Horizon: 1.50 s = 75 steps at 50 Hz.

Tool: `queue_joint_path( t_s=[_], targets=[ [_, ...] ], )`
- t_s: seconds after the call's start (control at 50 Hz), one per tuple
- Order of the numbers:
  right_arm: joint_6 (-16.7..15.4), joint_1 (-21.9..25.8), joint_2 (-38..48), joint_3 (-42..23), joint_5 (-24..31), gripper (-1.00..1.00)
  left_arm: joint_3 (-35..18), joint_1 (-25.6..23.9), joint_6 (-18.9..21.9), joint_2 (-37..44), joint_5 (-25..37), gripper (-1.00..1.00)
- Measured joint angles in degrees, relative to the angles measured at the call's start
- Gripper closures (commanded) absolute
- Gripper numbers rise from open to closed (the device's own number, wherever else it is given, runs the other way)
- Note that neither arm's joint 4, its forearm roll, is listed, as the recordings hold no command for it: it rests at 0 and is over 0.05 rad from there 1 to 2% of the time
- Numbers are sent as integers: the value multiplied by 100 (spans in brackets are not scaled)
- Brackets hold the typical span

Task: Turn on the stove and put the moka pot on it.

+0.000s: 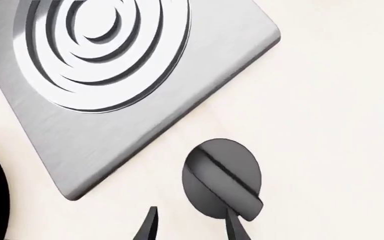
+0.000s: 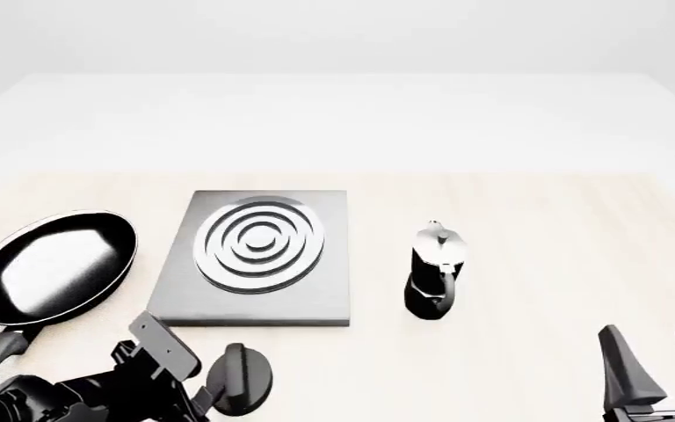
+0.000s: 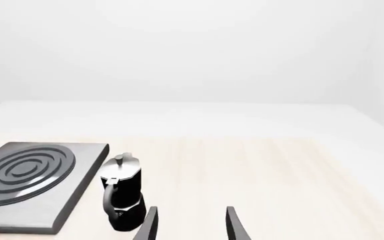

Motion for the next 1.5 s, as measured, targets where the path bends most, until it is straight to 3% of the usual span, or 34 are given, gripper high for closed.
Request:
queue_joint_path(
  t_s=[0.3,0.62,0.86,1.14,1.5],
  targets=[
    [13,1,-9,4,1,-100,57,-387,-316,428,-427,-100],
    [17,8,-14,4,-2,-100,-119,-625,-368,225,-141,-100],
    [17,10,-15,4,-7,-100,-430,-730,-323,-432,584,-100],
    [15,9,-15,4,-10,-100,-1166,-541,-141,-1387,1582,-100],
    [41,29,-10,-49,69,-100,-1408,-64,-483,-2265,1780,-100]
  ],
)
